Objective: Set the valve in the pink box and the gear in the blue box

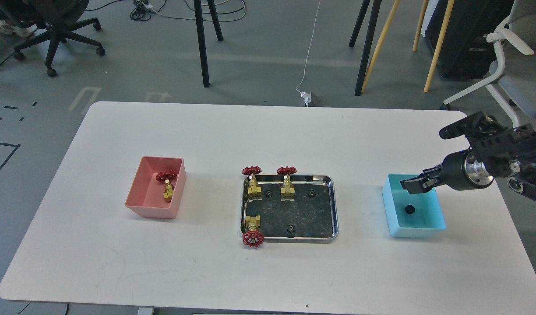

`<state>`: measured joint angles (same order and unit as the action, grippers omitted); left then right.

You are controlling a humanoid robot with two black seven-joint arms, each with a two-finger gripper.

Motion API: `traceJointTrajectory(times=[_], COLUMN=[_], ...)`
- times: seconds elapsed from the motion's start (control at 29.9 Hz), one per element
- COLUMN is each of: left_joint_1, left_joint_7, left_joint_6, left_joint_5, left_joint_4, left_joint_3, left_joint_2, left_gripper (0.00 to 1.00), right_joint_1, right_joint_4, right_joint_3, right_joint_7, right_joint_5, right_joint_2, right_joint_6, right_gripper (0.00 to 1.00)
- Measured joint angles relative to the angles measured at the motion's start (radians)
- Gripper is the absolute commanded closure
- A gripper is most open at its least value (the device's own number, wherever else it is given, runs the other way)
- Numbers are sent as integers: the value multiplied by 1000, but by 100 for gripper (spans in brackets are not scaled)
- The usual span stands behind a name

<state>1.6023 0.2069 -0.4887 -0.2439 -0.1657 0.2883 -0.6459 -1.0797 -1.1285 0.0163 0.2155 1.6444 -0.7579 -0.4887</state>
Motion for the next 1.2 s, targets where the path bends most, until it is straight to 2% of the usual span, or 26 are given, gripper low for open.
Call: traceJointTrajectory(times=[0.2, 0.5, 0.63, 0.7, 0.84, 1.0, 1.2], left_joint_1=[-1, -10, -17, -20, -22, -22, -33], left_joint_7=[-1, 3, 6, 15, 43, 47, 48], left_joint_6=[0, 0, 1, 18, 86, 110, 120], left_joint_5=[-1, -61, -71, -75, -76, -69, -53], left_joint_4=[0, 0, 0, 2, 10, 27, 82], left_joint_3=[-1, -22, -34, -48, -56, -51, -42], left_joint_2=[2, 93, 166, 214, 314, 390, 444], left_gripper=[4, 4, 4, 4, 4, 4, 4], right_joint_1=[-59, -146, -182, -197, -233, -246, -234], right_joint_4=[41, 438, 636, 760, 940, 991, 999], right_joint_3=[209, 659, 787, 804, 779, 639, 477], right_joint_7=[-7, -13, -16, -26, -83, -129, -140], right_joint_5=[-62, -132, -189, -299, -601, -966, -1275], right_joint_2=[56, 244, 300, 334, 408, 452, 491], right_joint_6=[0, 0, 0, 0, 14, 134, 199], right_gripper=[10, 12, 13, 14, 14, 13, 12])
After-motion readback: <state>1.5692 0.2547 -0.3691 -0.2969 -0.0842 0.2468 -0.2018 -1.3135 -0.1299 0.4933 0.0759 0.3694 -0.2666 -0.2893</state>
